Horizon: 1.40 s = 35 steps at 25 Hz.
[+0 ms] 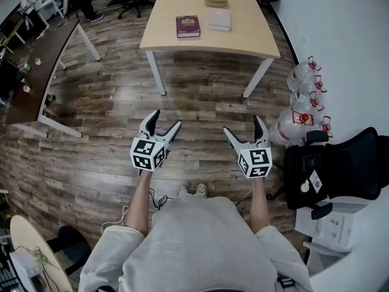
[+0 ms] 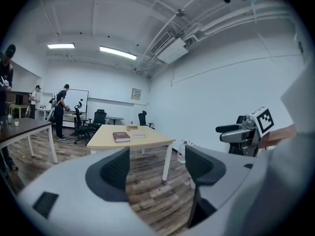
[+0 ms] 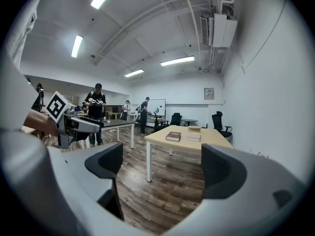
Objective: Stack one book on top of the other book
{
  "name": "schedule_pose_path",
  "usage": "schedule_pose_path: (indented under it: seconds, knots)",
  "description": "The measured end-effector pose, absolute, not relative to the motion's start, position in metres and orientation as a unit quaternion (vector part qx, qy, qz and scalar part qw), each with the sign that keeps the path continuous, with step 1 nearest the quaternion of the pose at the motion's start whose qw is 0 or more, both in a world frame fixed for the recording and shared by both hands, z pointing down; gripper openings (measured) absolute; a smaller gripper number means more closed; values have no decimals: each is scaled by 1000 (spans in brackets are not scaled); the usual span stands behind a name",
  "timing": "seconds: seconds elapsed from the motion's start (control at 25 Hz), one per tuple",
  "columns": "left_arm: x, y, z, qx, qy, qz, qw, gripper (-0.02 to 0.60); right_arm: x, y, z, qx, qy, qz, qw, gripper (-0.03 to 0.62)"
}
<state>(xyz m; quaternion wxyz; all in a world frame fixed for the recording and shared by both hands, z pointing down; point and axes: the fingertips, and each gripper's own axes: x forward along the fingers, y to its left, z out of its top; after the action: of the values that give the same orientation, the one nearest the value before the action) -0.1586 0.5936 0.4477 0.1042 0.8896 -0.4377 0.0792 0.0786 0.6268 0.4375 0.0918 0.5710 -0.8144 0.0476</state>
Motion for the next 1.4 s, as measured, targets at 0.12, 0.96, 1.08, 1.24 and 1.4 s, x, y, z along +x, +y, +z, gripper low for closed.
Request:
schedule_pose_path:
  seconds: [0.12, 0.96, 1.08, 1.24, 1.4]
  knots:
    - [-157, 597, 451, 887, -441, 81, 107, 351, 80, 628, 436, 570, -815, 40, 96, 485]
    - [-122, 592, 448, 878, -462, 89, 86, 350, 114, 619, 436, 554, -827, 23, 94, 457]
    - [-120, 586, 451, 877, -464, 87, 88, 350, 118, 611, 439, 554, -827, 25, 94, 453]
    - [-121, 571, 456, 877, -463, 86, 91, 350, 118, 597, 440, 556, -826, 23, 96, 449]
    - [-119, 548, 461, 878, -461, 84, 93, 349, 117, 579, 446, 556, -824, 22, 102, 448]
